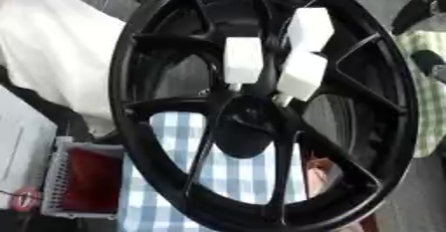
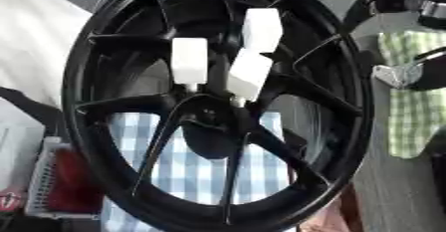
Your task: Pull the pin out of the wheel hub.
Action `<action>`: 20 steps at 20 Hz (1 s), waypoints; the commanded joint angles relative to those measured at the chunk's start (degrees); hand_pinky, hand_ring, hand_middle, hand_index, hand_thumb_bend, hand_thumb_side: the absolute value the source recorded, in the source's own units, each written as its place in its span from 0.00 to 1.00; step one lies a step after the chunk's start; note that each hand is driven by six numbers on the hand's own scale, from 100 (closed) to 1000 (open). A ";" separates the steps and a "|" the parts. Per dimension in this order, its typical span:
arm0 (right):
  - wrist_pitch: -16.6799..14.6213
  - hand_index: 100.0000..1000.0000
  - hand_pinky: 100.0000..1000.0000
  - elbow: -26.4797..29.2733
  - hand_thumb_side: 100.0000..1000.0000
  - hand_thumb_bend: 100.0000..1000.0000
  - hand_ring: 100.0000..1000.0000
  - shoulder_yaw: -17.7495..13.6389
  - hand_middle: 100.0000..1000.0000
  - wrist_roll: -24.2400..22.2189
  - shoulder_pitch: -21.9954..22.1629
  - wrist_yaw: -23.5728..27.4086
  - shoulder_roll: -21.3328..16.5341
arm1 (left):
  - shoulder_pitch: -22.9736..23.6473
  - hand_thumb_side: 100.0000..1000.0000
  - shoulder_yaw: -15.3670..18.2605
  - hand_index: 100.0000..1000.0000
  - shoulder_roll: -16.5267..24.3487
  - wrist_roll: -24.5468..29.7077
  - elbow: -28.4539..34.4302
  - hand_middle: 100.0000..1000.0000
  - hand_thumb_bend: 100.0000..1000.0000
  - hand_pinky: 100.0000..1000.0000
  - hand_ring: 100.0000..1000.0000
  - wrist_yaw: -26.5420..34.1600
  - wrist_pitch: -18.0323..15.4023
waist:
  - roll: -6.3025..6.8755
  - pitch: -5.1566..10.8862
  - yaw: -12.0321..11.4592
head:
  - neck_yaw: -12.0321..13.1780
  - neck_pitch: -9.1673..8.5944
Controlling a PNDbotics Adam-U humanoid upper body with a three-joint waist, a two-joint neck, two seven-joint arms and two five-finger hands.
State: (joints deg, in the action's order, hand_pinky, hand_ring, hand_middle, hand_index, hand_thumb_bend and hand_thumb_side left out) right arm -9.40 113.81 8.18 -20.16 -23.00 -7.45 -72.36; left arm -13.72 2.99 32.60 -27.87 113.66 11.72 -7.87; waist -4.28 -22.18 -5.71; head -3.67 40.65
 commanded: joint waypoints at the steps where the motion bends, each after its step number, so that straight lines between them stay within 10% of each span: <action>1: 2.62 0.75 0.85 0.78 0.32 0.00 0.82 0.45 0.71 1.63 -1.47 0.85 -2.18 | -0.64 0.60 -0.01 0.84 0.39 0.34 0.93 0.69 0.05 0.81 0.75 0.40 0.09 | 0.13 1.25 -0.19 | -0.32 -0.43; 10: 11.89 0.77 0.86 0.78 0.33 0.00 0.83 4.04 0.71 1.81 -5.01 7.99 -0.89 | -0.50 0.61 -0.34 0.84 -0.12 0.74 0.93 0.69 0.05 0.82 0.75 0.80 0.40 | -0.41 1.61 -1.00 | -0.46 0.48; 20: 13.34 0.83 0.89 0.78 0.18 0.00 0.87 6.24 0.75 -3.00 -8.55 9.26 1.04 | -0.95 0.62 -0.59 0.83 -0.60 0.92 0.93 0.69 0.05 0.82 0.75 1.47 0.84 | -0.98 1.72 -1.52 | -0.90 1.24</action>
State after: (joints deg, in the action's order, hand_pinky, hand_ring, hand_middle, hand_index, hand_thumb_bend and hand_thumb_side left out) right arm 3.86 113.90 14.91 -22.93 -30.81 1.27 -70.24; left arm -14.17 2.30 31.51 -27.01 113.66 12.99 -7.17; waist -5.45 -22.12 -7.15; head -4.33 41.60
